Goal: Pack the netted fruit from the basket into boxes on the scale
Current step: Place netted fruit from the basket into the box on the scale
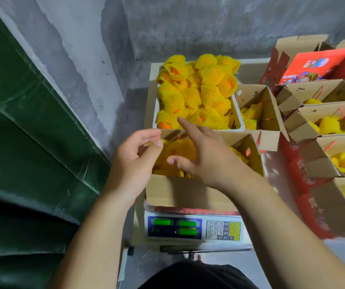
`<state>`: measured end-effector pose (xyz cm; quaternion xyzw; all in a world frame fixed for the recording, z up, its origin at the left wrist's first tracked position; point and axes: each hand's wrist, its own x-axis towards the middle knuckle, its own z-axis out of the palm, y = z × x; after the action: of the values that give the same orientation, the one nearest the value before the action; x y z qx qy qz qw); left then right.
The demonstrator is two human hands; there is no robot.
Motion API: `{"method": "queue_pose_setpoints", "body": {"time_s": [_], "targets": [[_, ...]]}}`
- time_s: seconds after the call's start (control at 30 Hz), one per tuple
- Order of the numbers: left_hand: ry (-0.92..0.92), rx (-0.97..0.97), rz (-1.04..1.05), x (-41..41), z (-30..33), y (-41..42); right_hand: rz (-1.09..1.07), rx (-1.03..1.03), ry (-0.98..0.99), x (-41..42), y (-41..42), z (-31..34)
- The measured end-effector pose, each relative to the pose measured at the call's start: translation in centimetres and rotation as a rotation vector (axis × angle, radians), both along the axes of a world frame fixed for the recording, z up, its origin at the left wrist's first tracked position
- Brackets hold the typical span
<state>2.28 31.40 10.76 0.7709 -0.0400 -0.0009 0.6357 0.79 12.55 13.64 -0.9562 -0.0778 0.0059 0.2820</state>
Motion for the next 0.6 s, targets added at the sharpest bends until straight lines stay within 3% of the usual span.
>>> {"method": "queue_pose_setpoints", "body": {"time_s": [0.1,0.6], "targets": [[0.019,-0.007,-0.037,-2.0,-0.5,1.4,-0.060,0.081,-0.029,-2.2,1.5,-0.3],[0.024,-0.059,-0.149,-7.8,-1.7,5.6,-0.059,0.088,-0.134,-9.2,7.6,-1.4]]}}
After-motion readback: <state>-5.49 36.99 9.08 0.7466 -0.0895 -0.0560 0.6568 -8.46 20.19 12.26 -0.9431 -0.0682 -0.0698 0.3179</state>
